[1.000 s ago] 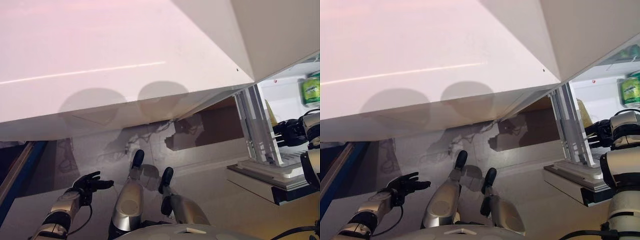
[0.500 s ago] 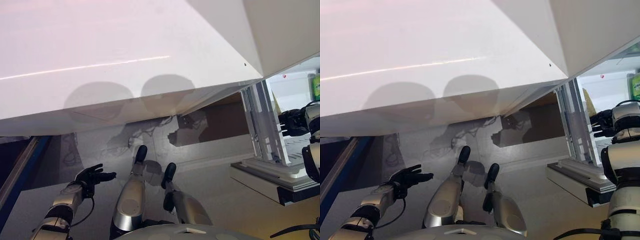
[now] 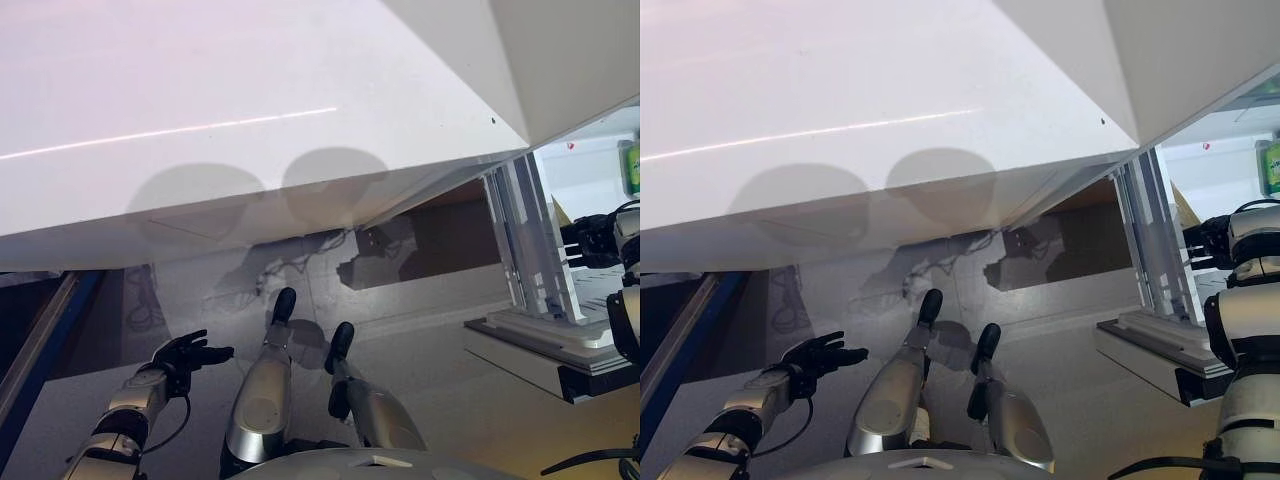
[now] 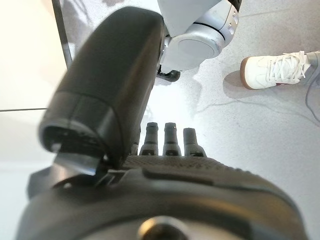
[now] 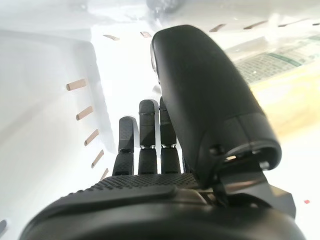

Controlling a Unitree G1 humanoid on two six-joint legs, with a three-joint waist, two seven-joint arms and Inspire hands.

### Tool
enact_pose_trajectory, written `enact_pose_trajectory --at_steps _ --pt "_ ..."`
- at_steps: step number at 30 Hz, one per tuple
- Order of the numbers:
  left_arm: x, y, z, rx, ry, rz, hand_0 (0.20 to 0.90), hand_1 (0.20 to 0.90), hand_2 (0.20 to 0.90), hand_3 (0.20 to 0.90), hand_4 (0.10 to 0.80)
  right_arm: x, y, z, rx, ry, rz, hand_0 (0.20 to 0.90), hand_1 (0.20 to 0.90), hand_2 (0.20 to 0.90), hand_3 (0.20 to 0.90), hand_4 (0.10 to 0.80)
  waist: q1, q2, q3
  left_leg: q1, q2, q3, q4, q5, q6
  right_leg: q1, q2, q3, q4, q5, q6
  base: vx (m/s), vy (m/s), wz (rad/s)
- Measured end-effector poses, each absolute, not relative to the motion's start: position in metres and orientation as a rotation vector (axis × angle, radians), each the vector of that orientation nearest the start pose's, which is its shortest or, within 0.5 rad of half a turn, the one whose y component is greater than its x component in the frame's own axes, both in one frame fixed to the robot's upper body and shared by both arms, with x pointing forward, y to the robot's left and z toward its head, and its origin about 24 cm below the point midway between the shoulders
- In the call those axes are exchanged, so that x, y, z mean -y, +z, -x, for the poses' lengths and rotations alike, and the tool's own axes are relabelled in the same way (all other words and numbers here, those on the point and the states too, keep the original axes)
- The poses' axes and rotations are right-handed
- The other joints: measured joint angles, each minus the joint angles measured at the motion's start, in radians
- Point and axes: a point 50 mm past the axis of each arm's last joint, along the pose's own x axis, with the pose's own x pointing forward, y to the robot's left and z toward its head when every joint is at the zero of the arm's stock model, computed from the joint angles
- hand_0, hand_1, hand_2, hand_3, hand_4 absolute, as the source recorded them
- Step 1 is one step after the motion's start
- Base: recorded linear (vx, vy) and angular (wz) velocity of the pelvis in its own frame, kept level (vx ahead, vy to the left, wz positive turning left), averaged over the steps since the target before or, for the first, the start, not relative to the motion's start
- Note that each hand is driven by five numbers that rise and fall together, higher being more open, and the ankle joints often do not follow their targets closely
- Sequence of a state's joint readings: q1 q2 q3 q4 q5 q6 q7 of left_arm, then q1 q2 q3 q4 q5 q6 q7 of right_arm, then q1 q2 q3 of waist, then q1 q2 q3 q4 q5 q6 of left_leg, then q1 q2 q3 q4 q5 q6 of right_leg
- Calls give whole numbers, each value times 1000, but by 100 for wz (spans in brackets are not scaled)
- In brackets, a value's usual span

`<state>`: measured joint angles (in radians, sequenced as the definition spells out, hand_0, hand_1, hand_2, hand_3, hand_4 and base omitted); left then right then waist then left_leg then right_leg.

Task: Put drinks into fridge and close the fridge

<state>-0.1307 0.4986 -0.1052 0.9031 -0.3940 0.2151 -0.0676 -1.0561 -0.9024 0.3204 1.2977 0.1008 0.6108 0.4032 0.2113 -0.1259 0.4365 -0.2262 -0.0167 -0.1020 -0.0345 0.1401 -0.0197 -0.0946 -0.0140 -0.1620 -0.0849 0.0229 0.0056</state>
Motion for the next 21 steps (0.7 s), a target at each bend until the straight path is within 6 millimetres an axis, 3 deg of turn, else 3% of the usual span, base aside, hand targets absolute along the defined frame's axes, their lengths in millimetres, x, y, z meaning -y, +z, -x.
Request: enact_pose_trajectory --at_steps 7,12,18,21 --pt "-302 -92 -189 -958 228 -70 900 900 900 900 800 394 137 -316 -808 -301 270 900 900 900 900 800 -19 2 -1 58 1 17 -9 -1 0 50 0 14 -1 2 2 33 52 -5" --pt "-300 -95 -185 -973 224 -60 900 900 900 900 800 392 138 -320 -740 -242 335 900 900 900 900 800 -38 1 -10 86 1 32 -13 -4 1 70 1 32 0 7 6 40 39 -9" --pt "-299 -102 -176 -1011 223 -45 900 900 900 900 800 392 158 -324 -629 -201 434 900 900 900 900 800 -71 -2 -14 135 1 63 -19 -7 11 103 -3 58 -1 12 9 49 38 -15" --pt "-298 -110 -159 -1055 228 -35 900 900 900 900 800 395 168 -321 -588 -197 511 900 900 900 900 800 -98 -5 -82 153 3 79 -45 -7 14 103 -2 76 -5 12 9 24 38 -19"
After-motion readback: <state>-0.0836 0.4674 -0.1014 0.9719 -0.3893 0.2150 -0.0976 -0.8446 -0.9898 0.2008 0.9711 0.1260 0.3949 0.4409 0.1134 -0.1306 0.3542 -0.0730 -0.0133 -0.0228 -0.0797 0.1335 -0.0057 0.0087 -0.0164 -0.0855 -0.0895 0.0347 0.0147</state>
